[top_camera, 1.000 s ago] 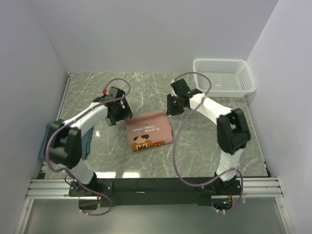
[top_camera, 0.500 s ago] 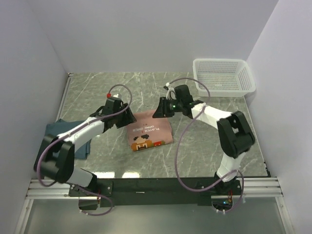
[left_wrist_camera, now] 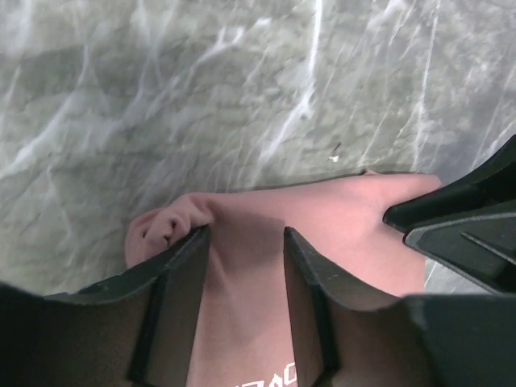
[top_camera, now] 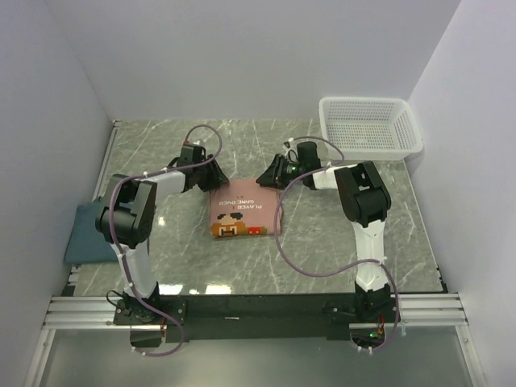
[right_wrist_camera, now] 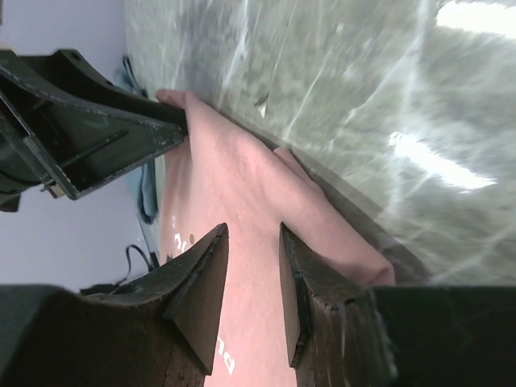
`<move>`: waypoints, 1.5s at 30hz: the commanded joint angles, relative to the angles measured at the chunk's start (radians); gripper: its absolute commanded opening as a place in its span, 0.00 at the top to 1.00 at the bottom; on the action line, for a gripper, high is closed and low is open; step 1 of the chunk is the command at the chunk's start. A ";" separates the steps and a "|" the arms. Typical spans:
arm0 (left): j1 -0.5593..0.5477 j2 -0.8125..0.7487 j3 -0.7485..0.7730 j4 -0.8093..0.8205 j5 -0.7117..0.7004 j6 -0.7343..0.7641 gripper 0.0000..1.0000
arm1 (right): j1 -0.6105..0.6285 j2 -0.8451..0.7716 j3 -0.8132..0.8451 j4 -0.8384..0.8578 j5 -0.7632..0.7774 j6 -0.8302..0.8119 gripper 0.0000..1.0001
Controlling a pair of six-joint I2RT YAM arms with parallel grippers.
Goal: Fold and stack the t-shirts
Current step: Fold the tshirt
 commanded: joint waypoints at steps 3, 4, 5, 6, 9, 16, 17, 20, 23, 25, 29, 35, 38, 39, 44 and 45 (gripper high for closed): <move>0.006 -0.014 0.012 -0.050 -0.012 0.048 0.44 | -0.016 -0.064 0.012 0.012 0.038 -0.003 0.60; 0.006 -0.036 0.015 -0.060 -0.014 0.048 0.40 | -0.014 -0.114 0.008 -0.019 0.043 -0.016 0.61; 0.006 -0.060 0.016 -0.073 -0.014 0.051 0.36 | -0.016 -0.142 -0.007 -0.036 0.053 -0.033 0.61; 0.006 -0.113 0.016 -0.091 -0.011 0.051 0.26 | -0.016 -0.170 -0.021 -0.048 0.055 -0.037 0.61; -0.001 -0.233 0.000 -0.131 -0.008 0.047 0.16 | -0.011 -0.289 -0.115 -0.013 0.035 -0.017 0.61; -0.059 -0.457 -0.239 -0.067 0.071 -0.047 0.23 | 0.062 -0.452 -0.360 0.089 -0.071 0.018 0.61; -0.076 -0.479 -0.275 -0.032 0.080 -0.062 0.25 | 0.076 -0.457 -0.413 0.105 -0.079 0.026 0.62; -0.139 -0.536 -0.401 -0.008 0.069 -0.114 0.35 | 0.098 -0.446 -0.536 0.212 -0.098 0.068 0.62; -0.155 -0.582 -0.543 0.047 0.049 -0.192 0.50 | 0.084 -0.386 -0.628 0.335 -0.120 0.092 0.63; -0.153 -0.632 -0.654 0.105 0.016 -0.249 0.57 | 0.066 -0.321 -0.653 0.375 -0.134 0.087 0.63; -0.138 -0.681 -0.758 0.111 -0.023 -0.300 0.64 | 0.012 -0.250 -0.730 0.450 -0.141 0.101 0.64; -0.093 -0.841 -0.757 -0.028 -0.058 -0.282 0.62 | -0.016 -0.397 -0.750 0.369 -0.146 0.057 0.66; -0.069 -0.924 -0.697 -0.060 -0.080 -0.260 0.59 | -0.016 -0.509 -0.707 0.259 -0.122 0.012 0.66; -0.043 -0.932 -0.665 -0.054 -0.078 -0.250 0.59 | -0.014 -0.539 -0.690 0.210 -0.115 0.006 0.66; 0.009 -0.733 -0.504 0.025 -0.012 -0.196 0.58 | -0.016 -0.517 -0.571 0.200 -0.132 0.035 0.66; 0.017 -0.690 -0.435 0.035 0.005 -0.171 0.58 | -0.016 -0.482 -0.555 0.217 -0.134 0.042 0.66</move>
